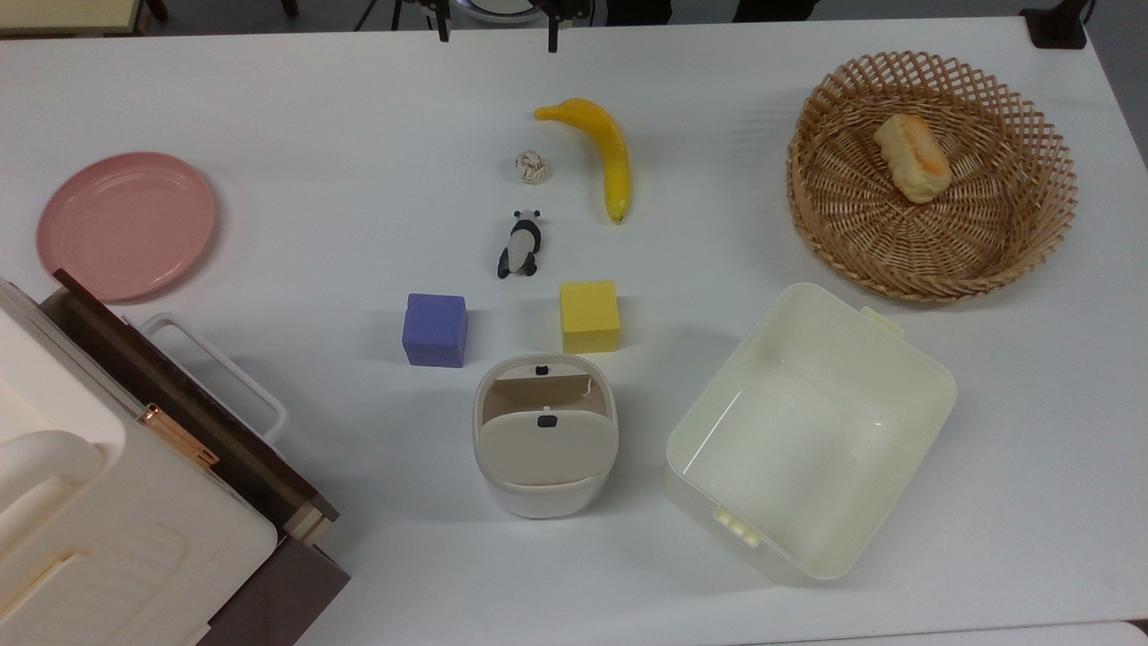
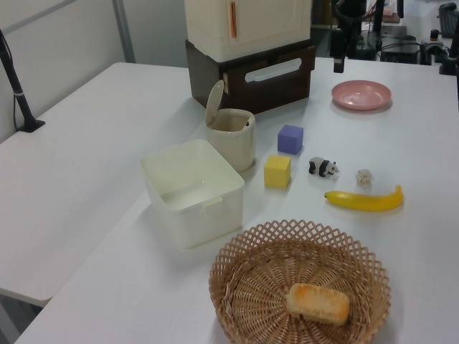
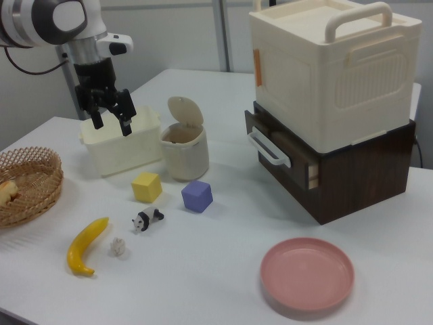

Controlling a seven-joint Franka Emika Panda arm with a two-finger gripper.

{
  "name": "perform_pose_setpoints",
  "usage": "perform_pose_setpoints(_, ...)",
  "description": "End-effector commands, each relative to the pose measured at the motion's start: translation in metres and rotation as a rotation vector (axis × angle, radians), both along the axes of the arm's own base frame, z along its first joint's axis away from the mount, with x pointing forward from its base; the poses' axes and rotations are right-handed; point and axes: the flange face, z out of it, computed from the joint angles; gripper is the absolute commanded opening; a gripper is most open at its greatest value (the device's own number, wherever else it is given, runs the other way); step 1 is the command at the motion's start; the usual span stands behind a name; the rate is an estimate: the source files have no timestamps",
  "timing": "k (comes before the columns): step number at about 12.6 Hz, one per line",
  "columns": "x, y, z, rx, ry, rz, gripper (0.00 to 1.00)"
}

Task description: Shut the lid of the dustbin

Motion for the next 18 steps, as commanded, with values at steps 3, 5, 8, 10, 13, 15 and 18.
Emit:
perform_pose_setpoints(3, -0.0023, -0.0029, 0.0016, 0.001, -0.007, 0.016, 1.00)
perform_pose_setpoints(5, -0.0017, -0.0028, 0.0009, 0.001, -0.007, 0.016, 1.00)
perform_pose_setpoints(8, -0.0016, -0.0035, 0.0017, 0.002, -0.008, 0.021, 1.00)
perform_pose_setpoints(10, -0.0015, -0.0036, 0.0017, 0.001, -0.008, 0.021, 1.00)
perform_pose_setpoints(13, -0.0015, -0.0036, 0.0017, 0.001, -0.008, 0.023, 1.00)
perform_pose_setpoints(15, -0.0015, -0.0036, 0.0017, 0.001, -0.008, 0.032, 1.00)
perform_pose_setpoints(18, 0.0002, -0.0035, -0.0010, 0.001, -0.002, 0.068, 1.00)
